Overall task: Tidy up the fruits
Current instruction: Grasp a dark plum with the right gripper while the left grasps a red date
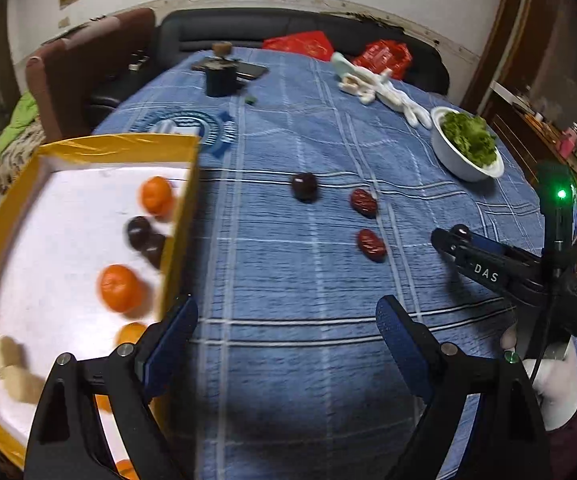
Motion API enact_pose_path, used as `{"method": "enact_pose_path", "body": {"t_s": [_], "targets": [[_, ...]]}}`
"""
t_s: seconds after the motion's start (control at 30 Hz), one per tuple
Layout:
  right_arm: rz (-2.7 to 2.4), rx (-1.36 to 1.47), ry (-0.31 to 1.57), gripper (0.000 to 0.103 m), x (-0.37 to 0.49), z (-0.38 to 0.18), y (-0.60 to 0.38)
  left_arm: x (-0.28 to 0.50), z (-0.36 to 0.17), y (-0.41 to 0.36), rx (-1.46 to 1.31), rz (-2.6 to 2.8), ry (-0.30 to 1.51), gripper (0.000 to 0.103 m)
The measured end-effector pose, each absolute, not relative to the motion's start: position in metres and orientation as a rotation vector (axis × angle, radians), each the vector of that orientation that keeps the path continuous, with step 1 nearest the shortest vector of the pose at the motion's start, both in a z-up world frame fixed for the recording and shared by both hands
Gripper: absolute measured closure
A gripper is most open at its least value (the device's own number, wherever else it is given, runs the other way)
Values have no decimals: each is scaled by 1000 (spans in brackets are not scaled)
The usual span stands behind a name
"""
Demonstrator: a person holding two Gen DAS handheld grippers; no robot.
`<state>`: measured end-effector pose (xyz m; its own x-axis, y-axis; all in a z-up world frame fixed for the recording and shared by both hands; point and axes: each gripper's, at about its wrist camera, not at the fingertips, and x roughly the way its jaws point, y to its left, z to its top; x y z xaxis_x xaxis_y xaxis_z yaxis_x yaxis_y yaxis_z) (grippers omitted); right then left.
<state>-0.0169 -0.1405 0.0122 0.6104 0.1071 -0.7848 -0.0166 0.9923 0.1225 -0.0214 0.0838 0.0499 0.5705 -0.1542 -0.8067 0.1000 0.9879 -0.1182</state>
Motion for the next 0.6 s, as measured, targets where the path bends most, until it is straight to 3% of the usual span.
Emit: {"method": "enact_pose_path", "body": {"t_s": [0.07,0.17,0.6], "targets": [[61,102,907,61,-18,12,-143,-17,47,78,-53,-156,955,13],[68,127,906,71,-19,14,-148,-14,43,76,-62,-161,960,13],[162,191,895,74,-22,18,-143,8,21,80,-94,-187,964,13]]}}
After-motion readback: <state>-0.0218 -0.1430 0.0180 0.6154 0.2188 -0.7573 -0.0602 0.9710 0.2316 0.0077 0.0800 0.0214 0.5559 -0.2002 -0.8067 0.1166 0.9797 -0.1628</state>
